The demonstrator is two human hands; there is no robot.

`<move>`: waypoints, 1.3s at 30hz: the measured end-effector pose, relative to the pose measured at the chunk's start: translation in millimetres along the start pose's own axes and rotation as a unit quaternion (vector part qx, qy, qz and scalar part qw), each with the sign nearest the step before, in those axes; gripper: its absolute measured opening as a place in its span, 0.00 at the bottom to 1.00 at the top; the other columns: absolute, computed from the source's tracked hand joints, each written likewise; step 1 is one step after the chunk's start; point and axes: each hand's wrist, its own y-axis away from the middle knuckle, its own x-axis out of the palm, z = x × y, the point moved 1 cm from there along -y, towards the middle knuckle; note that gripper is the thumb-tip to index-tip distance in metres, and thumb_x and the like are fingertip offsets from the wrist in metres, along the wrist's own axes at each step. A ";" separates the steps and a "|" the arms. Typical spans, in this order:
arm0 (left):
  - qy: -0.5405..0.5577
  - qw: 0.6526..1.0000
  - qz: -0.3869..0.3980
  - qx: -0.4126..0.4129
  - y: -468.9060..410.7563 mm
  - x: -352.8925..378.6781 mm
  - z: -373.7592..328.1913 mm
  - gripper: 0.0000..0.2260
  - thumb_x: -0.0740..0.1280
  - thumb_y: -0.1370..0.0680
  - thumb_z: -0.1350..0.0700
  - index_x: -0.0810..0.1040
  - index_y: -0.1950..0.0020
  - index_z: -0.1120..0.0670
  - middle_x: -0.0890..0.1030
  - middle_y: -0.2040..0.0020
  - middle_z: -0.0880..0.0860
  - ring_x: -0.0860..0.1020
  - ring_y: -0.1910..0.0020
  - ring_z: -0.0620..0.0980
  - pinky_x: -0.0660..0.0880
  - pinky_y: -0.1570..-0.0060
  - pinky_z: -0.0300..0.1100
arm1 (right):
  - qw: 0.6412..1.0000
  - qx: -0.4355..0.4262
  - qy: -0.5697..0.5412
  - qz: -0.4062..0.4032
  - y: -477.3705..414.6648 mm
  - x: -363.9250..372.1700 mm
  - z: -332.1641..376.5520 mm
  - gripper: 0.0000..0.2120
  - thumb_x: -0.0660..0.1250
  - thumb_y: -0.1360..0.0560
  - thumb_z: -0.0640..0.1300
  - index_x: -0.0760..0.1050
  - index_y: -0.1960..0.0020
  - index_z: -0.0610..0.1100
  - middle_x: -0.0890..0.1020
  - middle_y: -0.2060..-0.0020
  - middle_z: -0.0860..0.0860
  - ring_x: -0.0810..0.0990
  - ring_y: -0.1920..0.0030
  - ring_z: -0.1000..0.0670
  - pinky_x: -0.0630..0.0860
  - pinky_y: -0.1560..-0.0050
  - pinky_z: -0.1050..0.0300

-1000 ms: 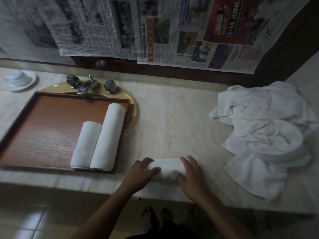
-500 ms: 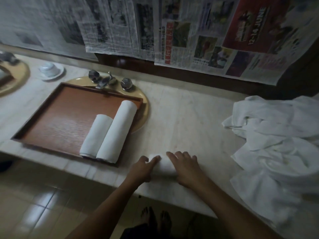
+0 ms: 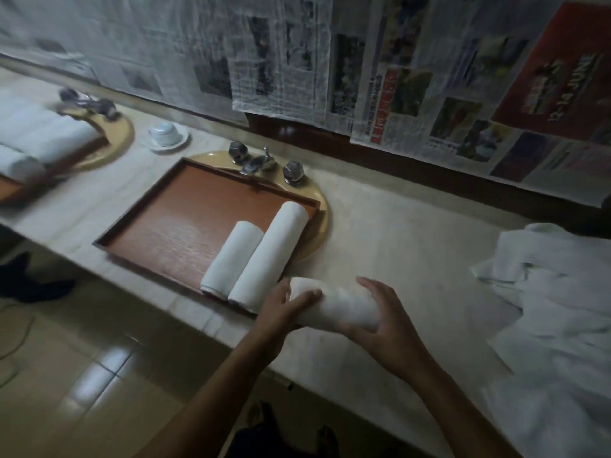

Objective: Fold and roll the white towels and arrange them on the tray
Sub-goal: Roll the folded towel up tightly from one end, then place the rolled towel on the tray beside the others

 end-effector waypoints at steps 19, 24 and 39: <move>-0.066 0.992 -0.007 0.105 -26.8 -229.5 -111.1 0.20 0.79 0.32 0.54 0.79 0.44 0.59 0.83 0.48 0.58 0.82 0.52 0.51 0.79 0.60 0.46 | 0.936 0.096 -0.337 0.027 -160.2 124.9 176.7 0.27 0.81 0.36 0.53 0.81 0.40 0.45 0.86 0.47 0.47 0.84 0.43 0.44 0.81 0.41 0.46; -0.099 0.995 0.016 0.009 -55.9 -281.1 -106.4 0.22 0.73 0.28 0.48 0.76 0.38 0.54 0.84 0.45 0.57 0.85 0.48 0.58 0.83 0.54 0.52 | 0.987 0.124 -0.099 0.026 -228.5 176.2 215.7 0.36 0.77 0.37 0.69 0.75 0.36 0.52 0.81 0.42 0.54 0.81 0.45 0.52 0.79 0.42 0.51; -0.439 0.895 0.059 0.045 -124.7 -285.7 -95.0 0.27 0.60 0.24 0.59 0.65 0.27 0.40 0.79 0.51 0.49 0.78 0.55 0.51 0.72 0.56 0.48 | 0.897 0.216 0.359 0.138 -297.6 242.4 223.3 0.43 0.56 0.25 0.77 0.71 0.25 0.46 0.66 0.22 0.40 0.60 0.21 0.37 0.47 0.22 0.35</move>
